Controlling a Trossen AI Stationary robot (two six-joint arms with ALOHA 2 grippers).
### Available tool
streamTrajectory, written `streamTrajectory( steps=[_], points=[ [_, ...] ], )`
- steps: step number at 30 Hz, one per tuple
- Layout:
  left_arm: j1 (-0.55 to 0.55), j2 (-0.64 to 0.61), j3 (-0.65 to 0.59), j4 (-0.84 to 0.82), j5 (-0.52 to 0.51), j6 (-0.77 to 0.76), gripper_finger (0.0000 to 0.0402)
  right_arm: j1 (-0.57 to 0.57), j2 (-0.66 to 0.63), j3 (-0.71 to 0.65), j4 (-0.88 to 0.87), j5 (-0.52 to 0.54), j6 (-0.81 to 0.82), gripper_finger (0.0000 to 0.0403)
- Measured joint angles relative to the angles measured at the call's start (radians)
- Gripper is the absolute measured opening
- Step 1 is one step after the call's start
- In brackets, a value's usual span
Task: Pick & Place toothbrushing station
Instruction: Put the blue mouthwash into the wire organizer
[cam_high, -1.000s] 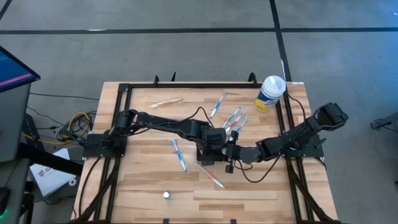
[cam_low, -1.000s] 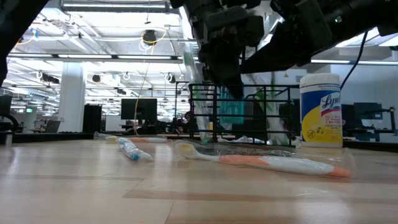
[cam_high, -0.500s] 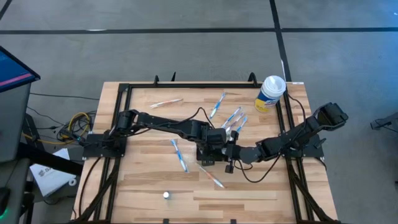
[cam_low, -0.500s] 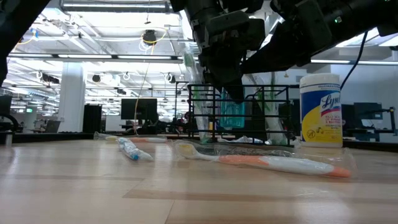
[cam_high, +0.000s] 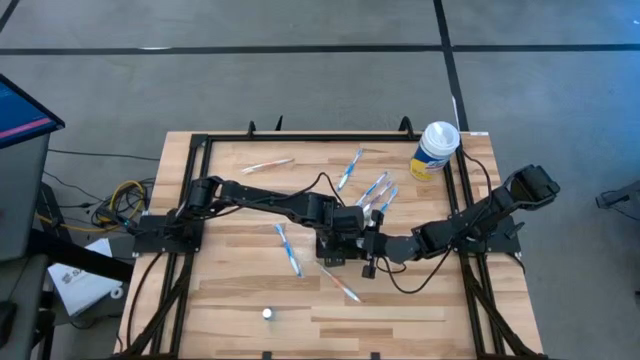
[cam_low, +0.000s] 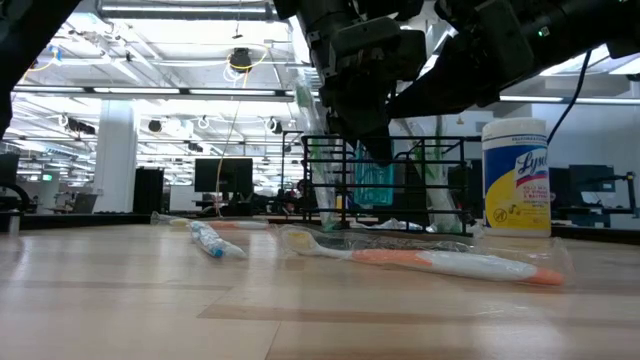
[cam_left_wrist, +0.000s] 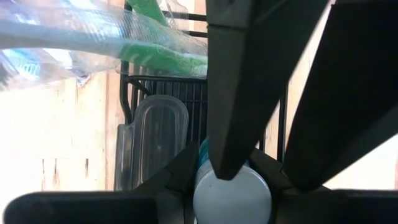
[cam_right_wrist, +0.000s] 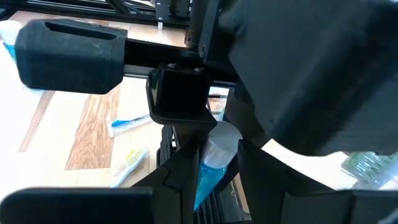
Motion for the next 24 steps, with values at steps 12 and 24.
streamTrajectory(
  steps=[12, 24],
  points=[
    [0.0, 0.0, 0.0, 0.0, 0.0, 0.0, 0.0086, 0.0, 0.0, 0.0, 0.0, 0.0, 0.0, 0.0103],
    [0.0, 0.0, 0.0, 0.0, 0.0, 0.0, 0.0111, 0.0, 0.0, 0.0, 0.0, 0.0, 0.0, 0.0103]
  ],
)
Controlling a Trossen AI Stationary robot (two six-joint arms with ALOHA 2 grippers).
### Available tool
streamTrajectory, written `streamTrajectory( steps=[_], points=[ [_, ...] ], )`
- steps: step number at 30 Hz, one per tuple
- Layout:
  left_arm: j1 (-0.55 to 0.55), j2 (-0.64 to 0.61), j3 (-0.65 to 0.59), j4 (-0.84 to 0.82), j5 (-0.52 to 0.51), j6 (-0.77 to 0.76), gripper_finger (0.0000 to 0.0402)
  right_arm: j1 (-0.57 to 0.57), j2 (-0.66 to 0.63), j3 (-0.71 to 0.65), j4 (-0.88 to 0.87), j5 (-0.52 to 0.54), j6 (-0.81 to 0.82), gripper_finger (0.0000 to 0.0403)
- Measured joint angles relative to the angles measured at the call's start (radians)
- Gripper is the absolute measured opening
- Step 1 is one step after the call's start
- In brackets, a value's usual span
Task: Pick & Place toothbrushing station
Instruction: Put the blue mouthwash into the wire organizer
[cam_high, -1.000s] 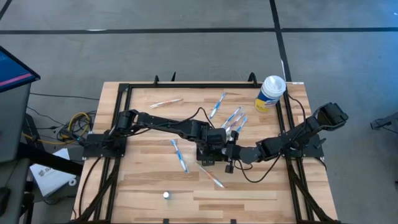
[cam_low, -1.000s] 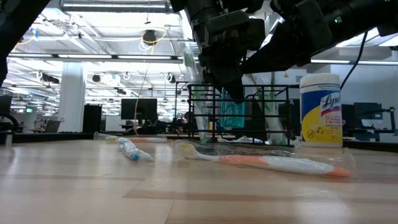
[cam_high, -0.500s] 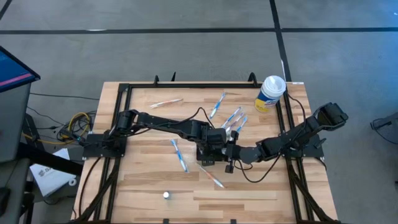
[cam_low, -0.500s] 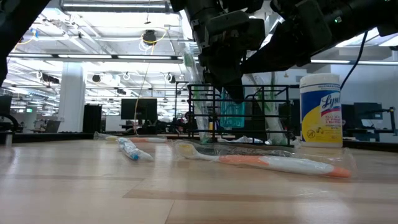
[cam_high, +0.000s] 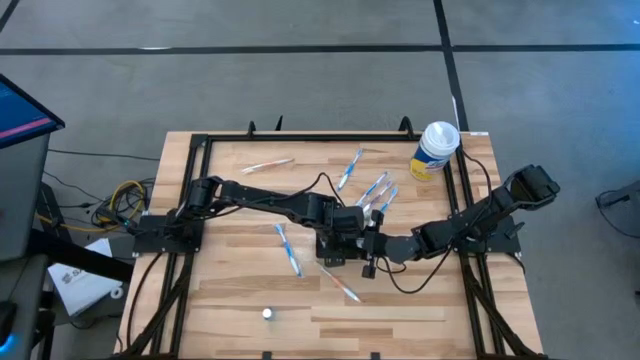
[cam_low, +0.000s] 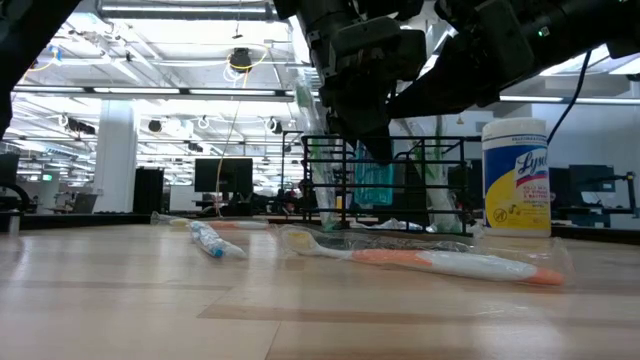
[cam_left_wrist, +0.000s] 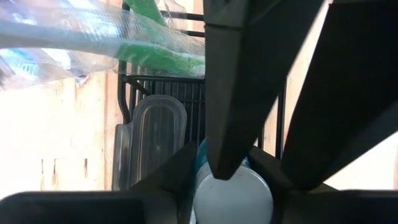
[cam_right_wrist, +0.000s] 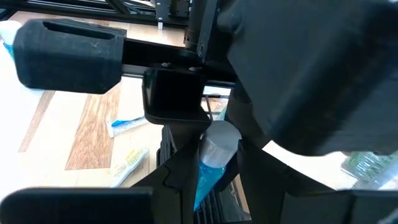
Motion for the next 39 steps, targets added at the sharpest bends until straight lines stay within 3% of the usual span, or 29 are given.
streamTrajectory(
  steps=[8, 20, 39],
  points=[
    [0.0, -0.001, 0.001, 0.002, 0.002, 0.001, 0.0153, 0.0, -0.001, 0.0, 0.002, 0.0, 0.0, 0.0103],
    [0.0, -0.001, 0.001, 0.005, -0.002, 0.001, 0.0124, 0.0, -0.001, 0.0, -0.001, 0.0, 0.0, 0.0103],
    [0.004, -0.037, 0.0, -0.002, -0.002, 0.035, 0.0122, 0.0, -0.001, 0.0, 0.005, 0.001, 0.0, 0.0103]
  ],
)
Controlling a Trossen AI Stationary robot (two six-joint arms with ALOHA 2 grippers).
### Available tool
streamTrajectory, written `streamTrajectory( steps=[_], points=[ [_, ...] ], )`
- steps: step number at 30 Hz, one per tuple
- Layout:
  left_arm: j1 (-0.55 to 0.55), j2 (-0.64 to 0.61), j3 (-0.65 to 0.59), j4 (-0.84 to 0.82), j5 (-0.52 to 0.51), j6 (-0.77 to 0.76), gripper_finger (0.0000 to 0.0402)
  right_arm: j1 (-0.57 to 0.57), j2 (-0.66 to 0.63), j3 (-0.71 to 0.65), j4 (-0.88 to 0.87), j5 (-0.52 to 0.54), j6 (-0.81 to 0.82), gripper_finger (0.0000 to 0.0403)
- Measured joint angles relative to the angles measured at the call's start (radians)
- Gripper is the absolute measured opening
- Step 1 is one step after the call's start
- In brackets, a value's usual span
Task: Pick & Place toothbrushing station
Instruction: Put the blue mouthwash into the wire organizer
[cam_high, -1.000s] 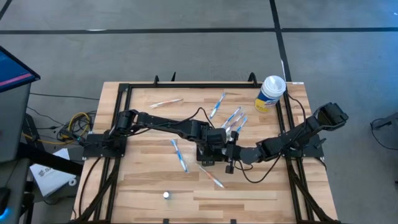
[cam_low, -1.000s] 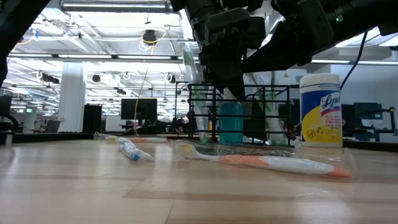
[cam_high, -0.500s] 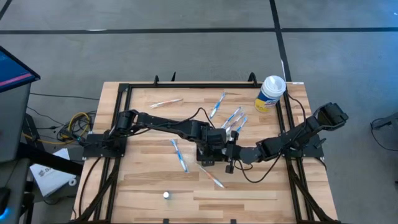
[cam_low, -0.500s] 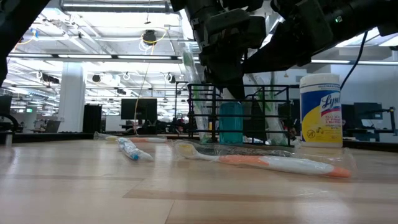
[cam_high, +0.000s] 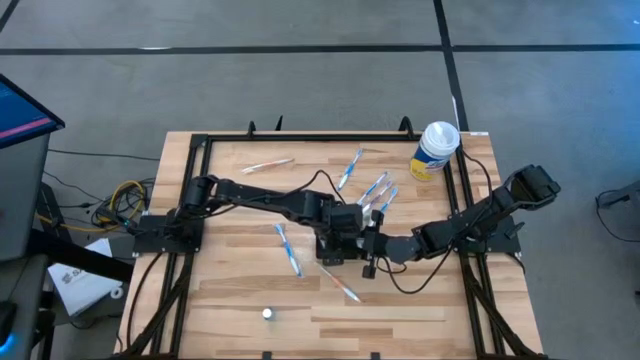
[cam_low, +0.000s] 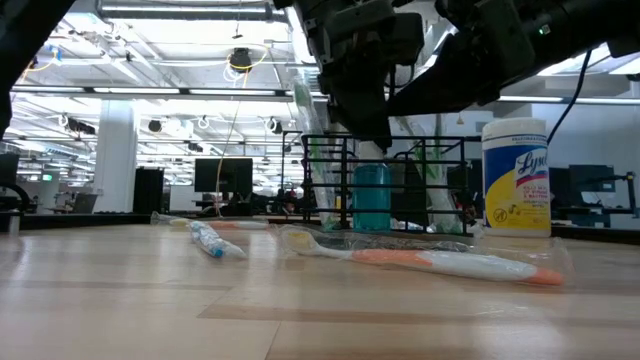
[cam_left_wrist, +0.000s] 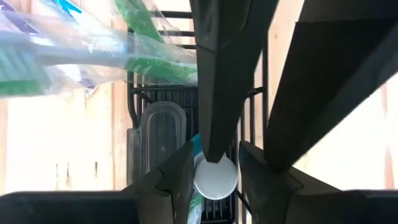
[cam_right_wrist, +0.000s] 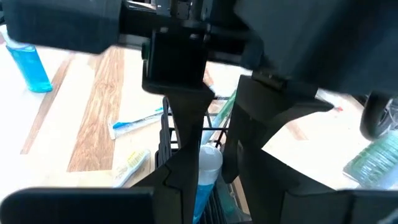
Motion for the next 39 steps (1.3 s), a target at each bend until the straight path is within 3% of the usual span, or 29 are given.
streamTrajectory(
  steps=[22, 39],
  points=[
    [-0.013, -0.134, 0.002, -0.02, -0.003, 0.014, 0.0122, 0.0, 0.002, 0.0, 0.019, -0.002, 0.0, 0.0103],
    [-0.148, -0.292, 0.001, -0.118, -0.003, 0.006, 0.0122, 0.014, 0.002, 0.0, 0.033, -0.002, -0.009, 0.0103]
  ],
)
